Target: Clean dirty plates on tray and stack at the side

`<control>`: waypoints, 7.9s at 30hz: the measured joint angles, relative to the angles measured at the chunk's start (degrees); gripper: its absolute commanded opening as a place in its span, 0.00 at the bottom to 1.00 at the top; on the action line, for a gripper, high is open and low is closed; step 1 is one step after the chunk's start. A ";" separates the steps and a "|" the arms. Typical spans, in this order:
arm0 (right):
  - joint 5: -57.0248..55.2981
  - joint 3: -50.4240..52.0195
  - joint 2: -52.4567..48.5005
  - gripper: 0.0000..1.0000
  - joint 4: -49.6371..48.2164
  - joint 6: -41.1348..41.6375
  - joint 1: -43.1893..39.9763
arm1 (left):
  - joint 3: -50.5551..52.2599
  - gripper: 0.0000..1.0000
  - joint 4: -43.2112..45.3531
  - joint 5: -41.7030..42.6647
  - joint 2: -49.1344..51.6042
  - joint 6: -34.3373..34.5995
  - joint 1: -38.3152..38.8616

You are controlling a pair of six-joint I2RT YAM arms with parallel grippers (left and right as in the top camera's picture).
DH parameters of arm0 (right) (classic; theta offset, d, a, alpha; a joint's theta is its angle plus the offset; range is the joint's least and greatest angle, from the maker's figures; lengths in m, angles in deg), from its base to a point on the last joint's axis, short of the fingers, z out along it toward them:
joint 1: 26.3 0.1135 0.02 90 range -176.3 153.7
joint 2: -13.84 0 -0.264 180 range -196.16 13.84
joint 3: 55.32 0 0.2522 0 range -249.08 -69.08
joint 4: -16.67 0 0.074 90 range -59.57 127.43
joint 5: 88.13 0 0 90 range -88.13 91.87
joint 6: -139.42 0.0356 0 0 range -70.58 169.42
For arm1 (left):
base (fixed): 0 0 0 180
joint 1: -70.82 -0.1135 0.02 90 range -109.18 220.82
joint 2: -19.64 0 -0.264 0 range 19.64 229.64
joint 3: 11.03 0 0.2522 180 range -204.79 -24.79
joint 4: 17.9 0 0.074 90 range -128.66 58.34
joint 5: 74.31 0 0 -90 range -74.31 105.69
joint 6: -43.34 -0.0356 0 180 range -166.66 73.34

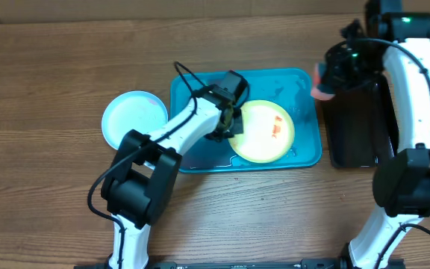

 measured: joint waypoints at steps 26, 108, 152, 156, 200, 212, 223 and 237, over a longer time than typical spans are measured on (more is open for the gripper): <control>-12.33 10.71 -6.27 0.04 -17.38 9.18 20.50 | -0.42 0.04 2.14 11.65 0.00 0.87 -11.34; -4.90 19.21 -11.21 0.04 -24.87 10.60 25.79 | -0.39 0.04 -1.46 12.55 0.00 -3.50 -8.52; -4.98 19.23 -11.78 0.04 -23.93 17.64 16.46 | -0.39 0.04 -1.46 12.74 0.00 -3.65 -8.52; -5.18 19.96 -11.54 0.04 -25.22 17.94 20.90 | -0.37 0.04 -1.51 12.31 0.00 -3.65 -8.63; -5.16 21.51 -10.91 0.04 -34.88 15.21 22.97 | -0.37 0.04 -1.20 13.16 0.00 -3.63 -8.68; 1.14 21.55 -10.93 0.04 -33.66 14.62 22.97 | -0.37 0.04 -1.36 13.00 0.00 -3.65 -8.79; -1.95 21.55 -10.93 0.04 -30.62 13.94 11.39 | -0.39 0.04 -1.22 13.27 0.00 -3.65 -8.79; 0.90 21.44 -10.93 0.04 -17.84 7.76 17.27 | -0.39 0.04 -1.75 13.68 0.00 -3.69 -8.46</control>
